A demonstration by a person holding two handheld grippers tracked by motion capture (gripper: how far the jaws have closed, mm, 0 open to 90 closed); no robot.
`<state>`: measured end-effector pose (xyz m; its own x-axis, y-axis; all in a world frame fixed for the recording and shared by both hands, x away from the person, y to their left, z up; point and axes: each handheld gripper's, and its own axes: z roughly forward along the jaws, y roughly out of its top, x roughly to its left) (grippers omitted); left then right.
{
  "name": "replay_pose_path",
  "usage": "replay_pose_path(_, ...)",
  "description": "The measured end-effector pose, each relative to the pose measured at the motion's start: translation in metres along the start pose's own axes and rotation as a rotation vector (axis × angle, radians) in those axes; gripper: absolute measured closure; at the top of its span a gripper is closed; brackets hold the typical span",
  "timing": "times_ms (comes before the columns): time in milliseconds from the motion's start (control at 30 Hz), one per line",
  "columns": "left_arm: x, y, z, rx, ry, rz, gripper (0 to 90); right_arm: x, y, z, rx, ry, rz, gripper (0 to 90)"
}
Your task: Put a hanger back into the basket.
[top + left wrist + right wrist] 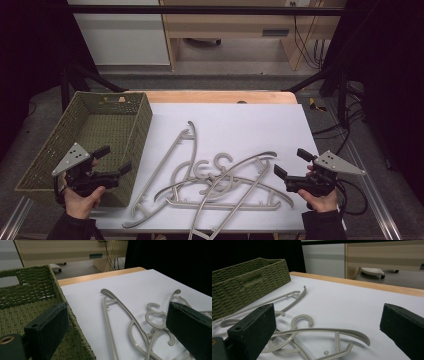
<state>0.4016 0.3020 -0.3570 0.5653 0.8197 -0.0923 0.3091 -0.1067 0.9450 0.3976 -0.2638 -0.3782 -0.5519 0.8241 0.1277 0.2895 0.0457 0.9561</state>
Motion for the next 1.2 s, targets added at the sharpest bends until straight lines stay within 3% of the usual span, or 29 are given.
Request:
replay_pose_path(267,-0.014,0.001,0.004,0.005,-0.021,0.015,4.8,0.001,0.0,0.001,0.006,-0.008,-0.005,0.9)
replay_pose_path(400,-0.026,0.002,0.009,0.018,-0.043,0.043,5.2,0.003,0.0,0.003,0.013,-0.007,-0.012,1.4)
replay_pose_path(500,-0.038,0.001,0.017,0.051,-0.067,0.06,5.3,0.006,0.001,0.005,0.034,-0.006,-0.016,1.4)
replay_pose_path(933,-0.084,-0.014,0.053,0.19,-0.136,0.102,7.8,0.009,0.002,0.006,0.035,-0.003,-0.013,1.9)
replay_pose_path(1200,-0.102,-0.021,0.068,0.256,-0.158,0.121,10.9,0.011,0.001,0.008,0.049,-0.003,-0.013,2.1)
